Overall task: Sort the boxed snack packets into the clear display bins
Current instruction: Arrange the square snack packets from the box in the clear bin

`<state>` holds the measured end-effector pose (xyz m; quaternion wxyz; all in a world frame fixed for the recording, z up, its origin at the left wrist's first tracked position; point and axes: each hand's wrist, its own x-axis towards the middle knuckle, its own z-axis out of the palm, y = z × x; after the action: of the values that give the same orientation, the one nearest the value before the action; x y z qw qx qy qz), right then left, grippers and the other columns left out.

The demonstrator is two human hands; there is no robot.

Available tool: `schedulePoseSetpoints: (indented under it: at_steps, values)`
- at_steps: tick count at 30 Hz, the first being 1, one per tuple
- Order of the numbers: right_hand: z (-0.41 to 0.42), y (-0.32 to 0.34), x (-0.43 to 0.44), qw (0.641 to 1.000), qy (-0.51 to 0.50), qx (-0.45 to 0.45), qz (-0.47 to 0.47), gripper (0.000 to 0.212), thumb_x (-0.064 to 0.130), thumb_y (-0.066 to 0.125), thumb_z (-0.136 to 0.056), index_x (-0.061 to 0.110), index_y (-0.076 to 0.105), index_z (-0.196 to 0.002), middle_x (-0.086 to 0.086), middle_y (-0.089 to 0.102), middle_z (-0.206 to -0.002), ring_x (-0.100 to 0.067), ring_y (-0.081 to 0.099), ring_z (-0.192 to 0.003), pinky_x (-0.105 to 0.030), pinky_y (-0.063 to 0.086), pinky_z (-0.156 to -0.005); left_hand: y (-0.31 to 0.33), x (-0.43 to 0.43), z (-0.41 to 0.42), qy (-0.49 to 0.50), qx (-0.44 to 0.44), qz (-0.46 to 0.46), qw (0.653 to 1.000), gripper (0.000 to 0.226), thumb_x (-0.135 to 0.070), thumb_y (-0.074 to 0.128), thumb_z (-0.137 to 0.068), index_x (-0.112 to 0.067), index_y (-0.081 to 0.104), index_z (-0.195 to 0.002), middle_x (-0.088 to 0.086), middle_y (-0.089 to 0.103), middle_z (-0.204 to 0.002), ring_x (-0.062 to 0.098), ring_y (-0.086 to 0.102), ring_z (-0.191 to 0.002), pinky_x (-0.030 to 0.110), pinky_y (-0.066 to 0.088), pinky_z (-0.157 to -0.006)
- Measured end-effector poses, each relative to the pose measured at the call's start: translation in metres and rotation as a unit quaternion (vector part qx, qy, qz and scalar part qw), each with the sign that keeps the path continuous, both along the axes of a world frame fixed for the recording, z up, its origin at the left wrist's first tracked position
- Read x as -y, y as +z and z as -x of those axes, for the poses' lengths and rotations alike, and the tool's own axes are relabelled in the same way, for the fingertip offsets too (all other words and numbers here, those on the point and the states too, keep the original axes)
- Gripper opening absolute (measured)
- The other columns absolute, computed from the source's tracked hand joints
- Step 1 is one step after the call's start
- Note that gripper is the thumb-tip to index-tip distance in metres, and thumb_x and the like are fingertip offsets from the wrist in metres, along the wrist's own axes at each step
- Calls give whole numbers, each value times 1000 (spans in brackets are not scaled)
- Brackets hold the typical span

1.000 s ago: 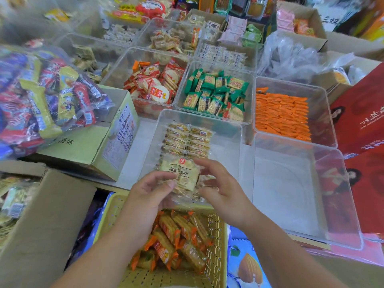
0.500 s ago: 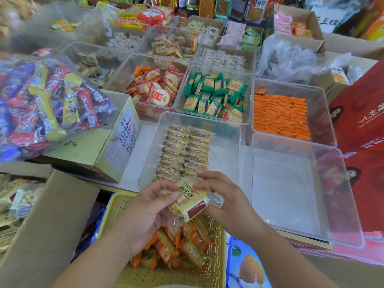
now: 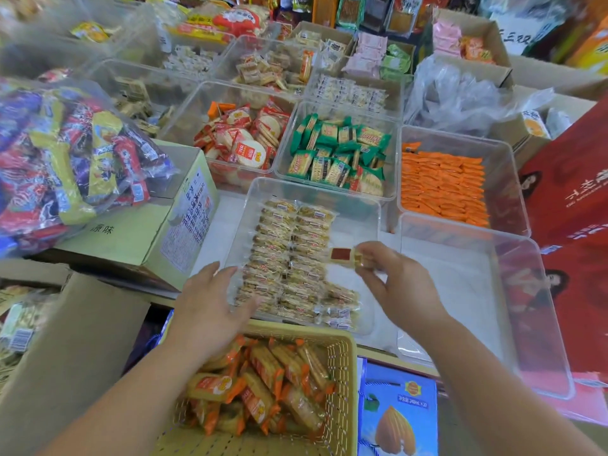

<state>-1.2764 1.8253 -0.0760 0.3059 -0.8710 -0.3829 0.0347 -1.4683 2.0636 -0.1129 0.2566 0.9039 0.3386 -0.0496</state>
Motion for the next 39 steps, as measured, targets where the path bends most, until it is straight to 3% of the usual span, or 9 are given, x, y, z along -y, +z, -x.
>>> schedulePoseSetpoints:
  at_steps: [4,7,11,17,21,26,29,32,39]
  values:
    - [-38,0,-17,972,108,131,159,29,8,68,-90,26,74,-112,3,75,-104,-30,67,-96,-39,50,-84,-13,-13,-4,-46,-125,28,991,109,-81,47,-87,-16,6,-165,5,5,-173,27,18,-157,42,27,-123]
    - [-50,-14,-37,910,167,176,337,40,10,57,-93,39,65,-120,10,70,-106,-23,62,-102,-35,42,-87,-17,-10,-6,-74,-167,-49,982,109,-85,31,-87,-12,7,-164,6,2,-173,26,29,-153,40,39,-115]
    - [-52,-41,-59,866,181,148,441,46,5,53,-93,34,61,-128,2,67,-107,-25,62,-101,-35,43,-79,-18,-8,-5,-99,-170,-120,973,105,-83,21,-89,-9,13,-163,9,10,-172,25,40,-146,37,47,-106]
    - [-56,-73,-77,871,128,-40,473,21,23,47,-100,15,62,-114,-4,58,-94,-25,58,-90,-33,41,-71,-21,-10,-5,-110,-175,-140,968,103,-82,18,-90,-10,15,-163,9,12,-172,23,44,-143,34,46,-104]
    - [-50,-79,-83,831,160,-133,516,52,53,40,-102,6,59,-112,-11,64,-104,-27,60,-94,-36,46,-77,-25,-12,-4,-108,-168,-141,970,103,-82,18,-89,-10,18,-163,9,16,-171,23,45,-143,35,46,-104]
    - [-49,-92,-84,804,179,-104,557,52,23,49,-105,10,29,-151,-15,61,-123,-32,61,-106,-40,52,-86,-27,-14,-4,-109,-162,-129,972,104,-82,17,-88,-10,16,-163,7,14,-171,22,41,-145,36,44,-107]
    - [-44,-91,-88,791,198,-83,573,47,22,48,-105,11,37,-149,-13,58,-129,-32,61,-109,-37,45,-77,-29,-14,-3,-112,-163,-130,972,103,-81,14,-88,-11,13,-164,8,11,-172,22,38,-147,37,42,-108]
    - [-46,-94,-86,770,240,-62,588,46,14,47,-105,14,38,-151,-12,38,-149,-28,56,-115,-40,52,-86,-30,-13,-2,-112,-160,-132,972,101,-80,13,-90,-12,11,-164,7,8,-172,21,35,-149,37,40,-110]
    - [-44,-112,-76,793,232,-20,562,40,22,47,-106,13,43,-145,-11,54,-123,-31,60,-102,-44,55,-84,-30,-13,-2,-115,-159,-130,972,99,-79,17,-92,-11,11,-164,8,9,-172,20,34,-150,39,41,-111]
